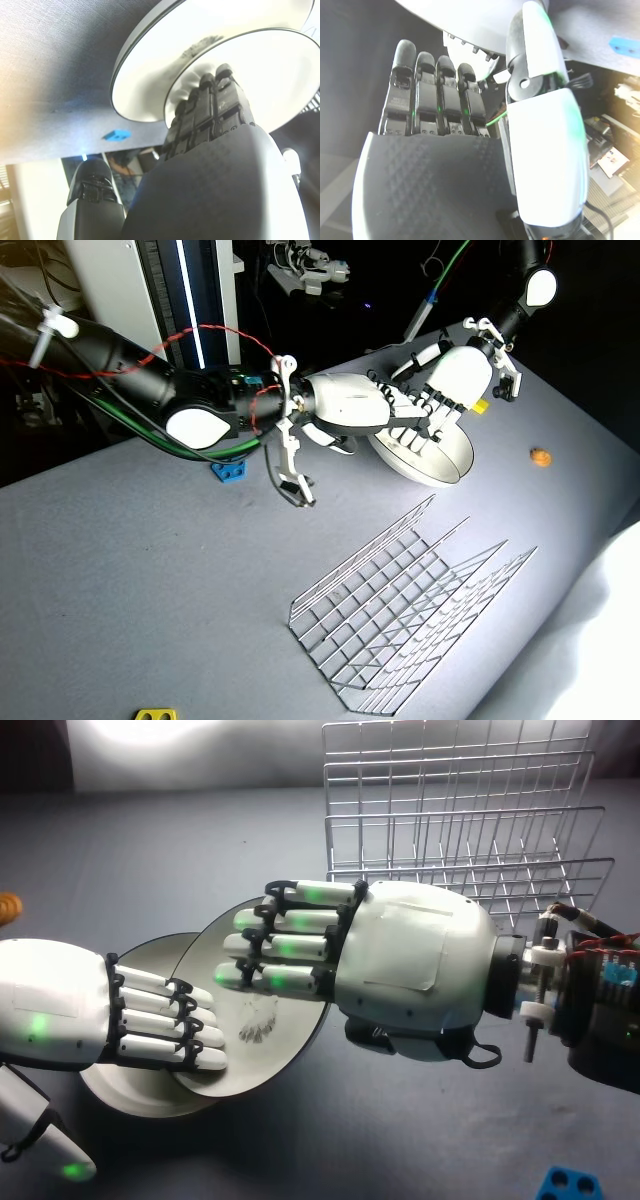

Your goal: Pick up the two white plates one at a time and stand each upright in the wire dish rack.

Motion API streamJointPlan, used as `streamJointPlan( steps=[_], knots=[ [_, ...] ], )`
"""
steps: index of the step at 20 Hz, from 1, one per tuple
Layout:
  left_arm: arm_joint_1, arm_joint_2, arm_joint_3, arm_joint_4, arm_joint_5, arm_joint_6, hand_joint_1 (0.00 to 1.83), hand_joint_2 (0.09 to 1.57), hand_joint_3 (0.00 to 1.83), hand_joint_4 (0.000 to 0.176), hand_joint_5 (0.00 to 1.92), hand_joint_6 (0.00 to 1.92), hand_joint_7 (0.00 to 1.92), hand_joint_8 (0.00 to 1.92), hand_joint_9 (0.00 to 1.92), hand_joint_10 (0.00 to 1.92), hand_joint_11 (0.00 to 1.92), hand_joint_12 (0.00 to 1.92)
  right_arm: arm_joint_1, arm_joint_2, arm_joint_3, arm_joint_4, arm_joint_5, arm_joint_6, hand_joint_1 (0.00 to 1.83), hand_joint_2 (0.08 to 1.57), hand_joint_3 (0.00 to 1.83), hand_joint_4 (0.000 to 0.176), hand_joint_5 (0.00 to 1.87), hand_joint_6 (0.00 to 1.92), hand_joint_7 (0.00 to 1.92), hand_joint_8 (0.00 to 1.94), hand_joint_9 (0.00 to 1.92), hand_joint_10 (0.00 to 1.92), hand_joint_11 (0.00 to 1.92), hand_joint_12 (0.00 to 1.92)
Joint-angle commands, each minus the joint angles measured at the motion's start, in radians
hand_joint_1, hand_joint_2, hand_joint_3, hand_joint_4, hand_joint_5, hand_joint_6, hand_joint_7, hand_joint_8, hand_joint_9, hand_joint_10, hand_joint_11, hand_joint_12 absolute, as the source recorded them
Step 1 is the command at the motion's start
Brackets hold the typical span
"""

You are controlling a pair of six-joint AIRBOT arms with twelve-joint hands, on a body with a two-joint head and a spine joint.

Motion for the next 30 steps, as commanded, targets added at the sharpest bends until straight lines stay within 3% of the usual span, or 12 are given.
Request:
streamJointPlan(
  steps=[1, 4, 7, 11, 17, 18, 19, 20, 22, 24, 25, 30],
  knots=[
    [0.0, -0.015, -0.008, -0.015, -0.037, -0.005, 0.0, 1.12, 0.01, 0.0, 0.0, 0.0, 0.0, 0.0, 0.0, 0.0, 0.0, 0.0, 0.003, -0.005, 0.006, 0.012, 0.131, -0.005, 1.2, 1.12, 0.0, 0.0, 0.24, 0.0, 0.22, 0.0, 0.22, 0.01, 0.0, 0.84],
    [0.001, -0.018, -0.006, -0.015, -0.037, -0.005, 0.0, 1.12, 0.01, 0.0, 0.0, 0.0, 0.0, 0.0, 0.0, 0.0, 0.0, 0.0, 0.0, -0.032, 0.04, 0.025, 0.131, -0.005, 1.17, 1.14, 0.0, 0.0, 0.29, 0.01, 0.28, 0.01, 0.27, 0.02, 0.0, 0.98],
    [0.004, -0.018, -0.005, -0.015, -0.037, -0.005, 0.0, 1.11, 0.0, 0.0, 0.0, 0.0, 0.0, 0.0, 0.0, 0.0, 0.0, 0.0, -0.011, -0.068, 0.071, 0.026, 0.16, -0.008, 1.2, 1.12, 0.0, 0.0, 0.52, 0.02, 0.54, 0.01, 0.48, 0.03, 0.02, 1.15],
    [0.005, -0.018, -0.006, -0.016, -0.037, -0.005, 0.0, 1.12, 0.0, 0.0, 0.0, 0.0, 0.0, 0.0, 0.0, 0.0, 0.0, 0.0, -0.01, -0.104, 0.105, 0.026, 0.207, -0.011, 1.17, 1.14, 0.0, 0.0, 0.69, 0.01, 0.76, 0.01, 0.73, 0.03, 0.32, 1.05],
    [0.006, -0.018, -0.004, -0.018, -0.037, -0.005, 0.0, 1.13, 0.01, 0.0, 0.0, 0.0, 0.0, 0.0, 0.0, 0.0, 0.0, 0.0, -0.016, -0.169, 0.163, 0.048, 0.213, -0.011, 1.12, 1.2, 0.0, 0.0, 0.76, 0.02, 0.83, 0.01, 0.84, 0.02, 0.46, 0.93],
    [0.007, -0.018, -0.004, -0.018, -0.037, -0.005, 0.0, 1.13, 0.01, 0.0, 0.0, 0.0, 0.0, 0.0, 0.0, 0.0, 0.0, 0.0, -0.019, -0.174, 0.169, 0.048, 0.215, -0.011, 1.11, 1.18, 0.03, 0.0, 0.81, 0.97, 0.9, 0.0, 0.91, 0.02, 0.53, 0.88],
    [0.008, -0.018, -0.004, -0.018, -0.037, -0.006, 0.0, 1.13, 0.01, 0.0, 0.0, 0.0, 0.0, 0.0, 0.0, 0.0, 0.0, 0.0, -0.035, -0.189, 0.182, 0.047, 0.23, -0.011, 1.11, 1.2, 0.01, 0.0, 0.8, 1.19, 0.94, 0.01, 0.95, 0.02, 0.57, 0.89],
    [0.007, -0.018, -0.004, -0.018, -0.039, -0.007, 0.0, 1.13, 0.01, 0.0, 0.0, 0.0, 0.0, 0.0, 0.0, 0.0, 0.0, 0.0, -0.037, -0.191, 0.182, 0.047, 0.232, -0.011, 1.18, 1.15, 0.04, 0.0, 0.86, 1.2, 0.94, 0.78, 1.02, 0.03, 0.64, 0.88],
    [0.006, -0.018, -0.002, -0.02, -0.042, -0.011, 0.0, 1.13, 0.01, 0.0, 0.0, 0.0, 0.0, 0.0, 0.0, 0.0, 0.0, 0.0, -0.038, -0.191, 0.182, 0.047, 0.239, -0.011, 1.18, 1.15, 0.04, 0.0, 0.86, 1.2, 0.94, 0.78, 1.02, 0.03, 0.64, 0.88],
    [0.0, -0.015, 0.004, -0.033, -0.049, -0.016, 0.0, 1.13, 0.01, 0.0, 0.0, 0.0, 0.0, 0.0, 0.0, 0.0, 0.0, 0.0, -0.037, -0.191, 0.182, 0.047, 0.259, -0.012, 1.2, 1.13, 0.01, 0.01, 0.92, 1.13, 0.96, 0.91, 1.11, 0.04, 0.72, 0.91],
    [-0.004, -0.012, 0.006, -0.039, -0.051, -0.018, 0.0, 1.13, 0.01, 0.0, 0.0, 0.0, 0.0, 0.0, 0.0, 0.0, 0.0, 0.0, -0.037, -0.191, 0.182, 0.047, 0.267, -0.012, 1.2, 1.14, 0.0, 0.025, 0.93, 1.11, 0.96, 0.97, 1.15, 0.04, 0.75, 0.93],
    [-0.058, 0.017, 0.023, -0.053, -0.073, -0.041, 0.0, 1.13, 0.01, 0.0, 0.0, 0.0, 0.0, 0.0, 0.0, 0.0, 0.0, 0.0, -0.036, -0.184, 0.181, 0.047, 0.272, -0.012, 1.2, 1.14, 0.0, 0.033, 0.93, 1.09, 0.97, 0.97, 1.17, 0.01, 0.73, 0.98]
  ],
)
